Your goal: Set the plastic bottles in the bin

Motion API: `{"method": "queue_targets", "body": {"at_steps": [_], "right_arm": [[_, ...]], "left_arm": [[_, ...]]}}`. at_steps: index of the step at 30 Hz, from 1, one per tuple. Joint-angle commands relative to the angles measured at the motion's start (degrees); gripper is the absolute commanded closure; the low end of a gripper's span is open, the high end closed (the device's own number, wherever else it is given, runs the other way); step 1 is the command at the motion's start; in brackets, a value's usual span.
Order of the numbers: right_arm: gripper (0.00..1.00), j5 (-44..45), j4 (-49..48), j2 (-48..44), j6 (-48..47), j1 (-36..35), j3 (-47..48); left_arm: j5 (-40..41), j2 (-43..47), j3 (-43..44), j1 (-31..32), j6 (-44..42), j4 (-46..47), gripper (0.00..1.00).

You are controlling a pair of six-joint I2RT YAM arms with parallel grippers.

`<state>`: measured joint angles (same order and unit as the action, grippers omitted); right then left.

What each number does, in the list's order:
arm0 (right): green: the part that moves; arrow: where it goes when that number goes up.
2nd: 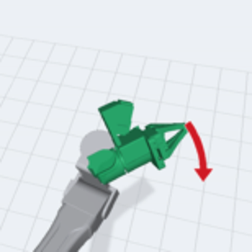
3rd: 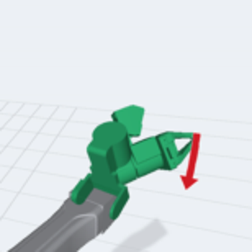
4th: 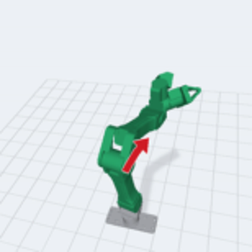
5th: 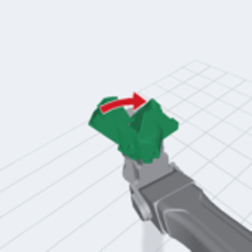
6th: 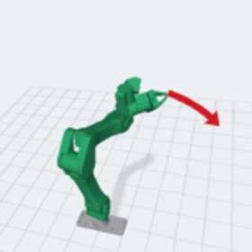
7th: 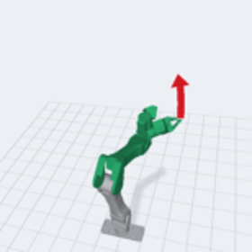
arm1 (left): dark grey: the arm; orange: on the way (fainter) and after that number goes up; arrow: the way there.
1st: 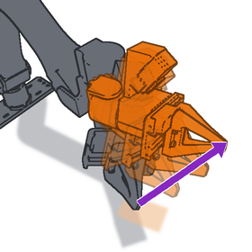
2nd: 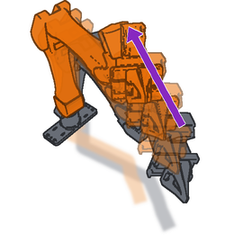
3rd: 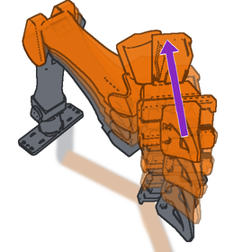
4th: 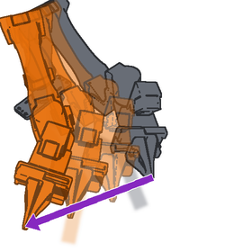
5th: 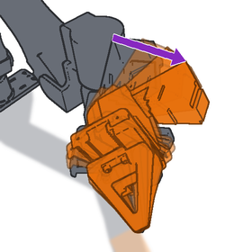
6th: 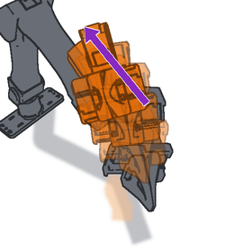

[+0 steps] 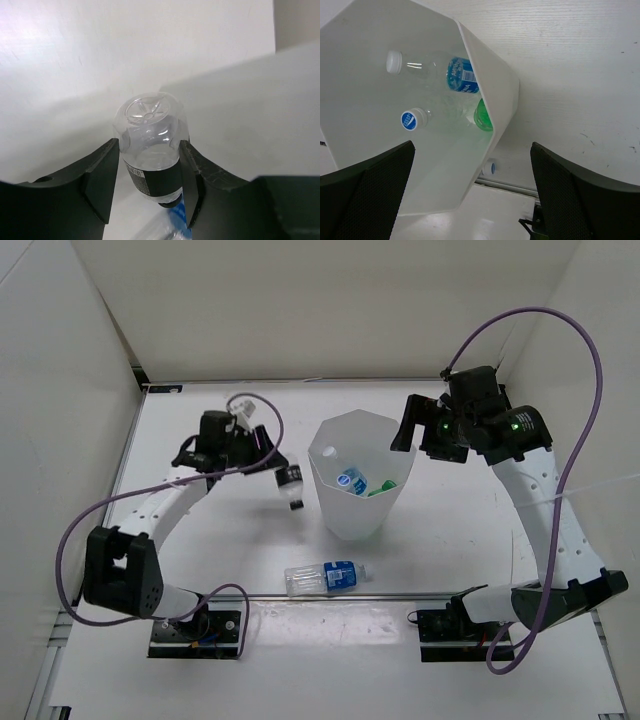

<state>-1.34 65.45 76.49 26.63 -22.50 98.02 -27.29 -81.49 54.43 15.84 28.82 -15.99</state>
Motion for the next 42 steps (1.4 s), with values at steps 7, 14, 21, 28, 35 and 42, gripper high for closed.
{"method": "queue_targets", "body": {"at_steps": [7,14,21,28,35,42], "right_arm": [[0.00,-0.8,-1.9,-1.2,0.6,0.3,0.1],[0.00,1.3,-1.9,-1.8,1.7,1.4,-0.5],[0.00,3.4,-1.9,-3.6,1.7,2.5,-1.0],[0.00,3.3,-3.7,-7.8,0.4,2.5,-1.0],[0.00,1.3,-7.7,-12.1,-4.6,-0.9,3.6],[0.00,-13.0,-6.8,-4.1,-16.2,-18.3,12.1]], "left_arm": [[13.5,6.2,30.6,-2.4,-5.4,-8.5,0.67],[12.8,1.2,47.4,5.4,-7.3,-9.1,0.65],[18.0,0.5,43.9,19.0,-8.0,-9.1,0.64],[22.1,0.5,46.0,25.3,-9.2,-9.7,0.38],[27.6,2.3,54.9,25.8,-9.8,-12.0,0.00],[47.7,12.2,47.1,24.2,-10.4,-16.6,0.00]]}}
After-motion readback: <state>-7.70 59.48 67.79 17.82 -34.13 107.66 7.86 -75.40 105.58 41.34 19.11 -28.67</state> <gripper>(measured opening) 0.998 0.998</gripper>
